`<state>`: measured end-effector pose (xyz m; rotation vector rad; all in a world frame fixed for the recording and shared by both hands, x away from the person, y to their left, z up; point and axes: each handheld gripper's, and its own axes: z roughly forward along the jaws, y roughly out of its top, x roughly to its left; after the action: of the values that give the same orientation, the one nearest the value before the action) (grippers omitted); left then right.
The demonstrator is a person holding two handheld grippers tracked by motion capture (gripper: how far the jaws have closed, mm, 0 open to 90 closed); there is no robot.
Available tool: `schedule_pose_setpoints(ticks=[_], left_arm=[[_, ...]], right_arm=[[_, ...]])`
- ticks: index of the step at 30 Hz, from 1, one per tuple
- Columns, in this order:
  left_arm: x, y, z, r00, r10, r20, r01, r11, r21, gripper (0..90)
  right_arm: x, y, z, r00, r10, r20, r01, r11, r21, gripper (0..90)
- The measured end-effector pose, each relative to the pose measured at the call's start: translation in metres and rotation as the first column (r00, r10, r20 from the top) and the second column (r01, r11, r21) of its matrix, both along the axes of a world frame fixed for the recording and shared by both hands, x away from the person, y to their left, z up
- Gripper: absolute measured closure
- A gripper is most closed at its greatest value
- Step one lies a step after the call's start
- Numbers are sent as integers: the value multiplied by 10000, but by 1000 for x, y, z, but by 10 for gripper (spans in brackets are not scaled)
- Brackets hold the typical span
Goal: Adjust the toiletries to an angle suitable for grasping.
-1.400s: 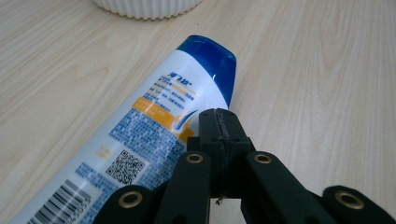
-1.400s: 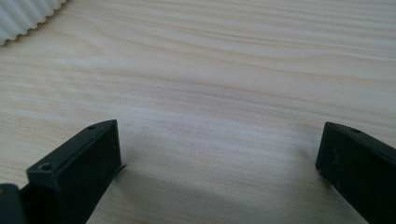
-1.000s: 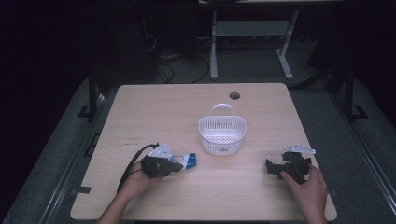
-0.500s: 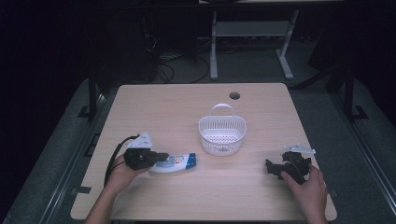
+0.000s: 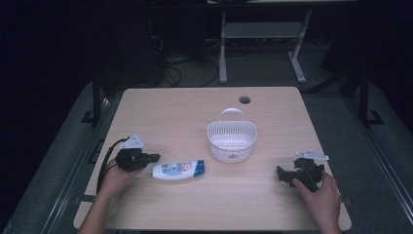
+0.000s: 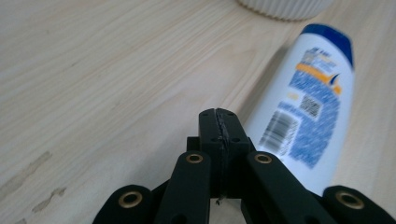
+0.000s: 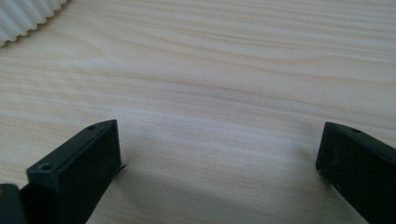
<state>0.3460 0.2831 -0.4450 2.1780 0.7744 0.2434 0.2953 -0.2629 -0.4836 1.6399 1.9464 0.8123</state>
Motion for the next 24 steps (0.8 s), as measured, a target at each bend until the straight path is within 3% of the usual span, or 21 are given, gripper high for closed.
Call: schedule_pose_setpoints(ticks=[8, 24], left_arm=[[3, 4, -9, 9994, 146, -329, -148, 9999, -65, 900], [-9, 0, -13, 9962, -403, -774, 404, 9992, 9, 900]], right_arm=[[0, 0, 0, 10000, 17, 3, -17, 10000, 5, 0], [0, 0, 0, 10000, 18, 5, -18, 10000, 7, 0]])
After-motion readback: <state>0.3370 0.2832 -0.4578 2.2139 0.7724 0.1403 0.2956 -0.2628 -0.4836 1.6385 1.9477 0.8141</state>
